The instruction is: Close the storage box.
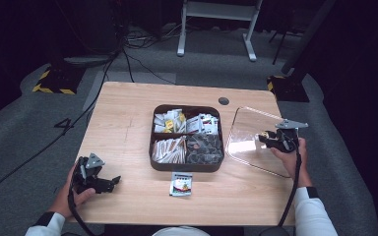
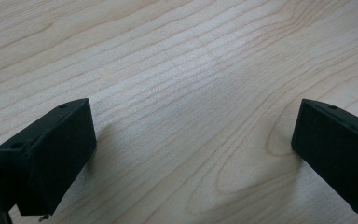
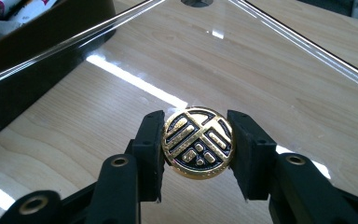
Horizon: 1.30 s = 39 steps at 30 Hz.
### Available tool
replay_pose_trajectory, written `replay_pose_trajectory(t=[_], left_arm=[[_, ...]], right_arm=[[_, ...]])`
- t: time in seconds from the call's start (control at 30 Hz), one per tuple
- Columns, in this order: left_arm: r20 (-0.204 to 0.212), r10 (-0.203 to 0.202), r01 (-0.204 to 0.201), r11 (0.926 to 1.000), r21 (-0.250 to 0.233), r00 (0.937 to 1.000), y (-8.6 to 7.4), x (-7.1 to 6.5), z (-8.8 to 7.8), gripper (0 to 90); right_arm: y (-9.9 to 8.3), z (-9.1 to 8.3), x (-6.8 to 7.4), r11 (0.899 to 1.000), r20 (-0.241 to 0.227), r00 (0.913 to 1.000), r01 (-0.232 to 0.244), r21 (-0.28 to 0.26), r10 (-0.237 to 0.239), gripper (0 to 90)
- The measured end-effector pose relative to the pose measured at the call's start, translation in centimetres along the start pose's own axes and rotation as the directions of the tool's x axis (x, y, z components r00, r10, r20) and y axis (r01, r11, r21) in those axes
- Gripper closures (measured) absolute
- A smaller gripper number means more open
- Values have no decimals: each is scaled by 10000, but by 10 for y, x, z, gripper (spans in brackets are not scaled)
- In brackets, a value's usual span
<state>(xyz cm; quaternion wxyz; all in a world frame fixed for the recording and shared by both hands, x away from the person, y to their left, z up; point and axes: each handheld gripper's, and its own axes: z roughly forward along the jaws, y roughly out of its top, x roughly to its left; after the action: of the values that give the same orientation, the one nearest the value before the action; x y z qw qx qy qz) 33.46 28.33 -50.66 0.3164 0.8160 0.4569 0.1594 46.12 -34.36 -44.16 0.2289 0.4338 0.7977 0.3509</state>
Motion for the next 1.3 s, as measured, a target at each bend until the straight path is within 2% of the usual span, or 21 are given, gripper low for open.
replay_pose_trajectory(t=[0.57, 1.0, 1.3], left_arm=[[22, 58, -58, 10000, 6, 10000, 1, 1, 1, 0], [-7, 17, -17, 10000, 16, 10000, 1, 0, 0, 0], [-9, 15, -15, 10000, 16, 10000, 0, 0, 0, 0]], right_arm=[[38, -27, 10, 9968, -36, 9990, 449, -661, -453, 593], [62, -27, 32, 9929, -471, 9949, 851, -834, -892, 593], [77, -15, 59, 9885, -1005, 9869, 1165, -960, -1260, 593]])
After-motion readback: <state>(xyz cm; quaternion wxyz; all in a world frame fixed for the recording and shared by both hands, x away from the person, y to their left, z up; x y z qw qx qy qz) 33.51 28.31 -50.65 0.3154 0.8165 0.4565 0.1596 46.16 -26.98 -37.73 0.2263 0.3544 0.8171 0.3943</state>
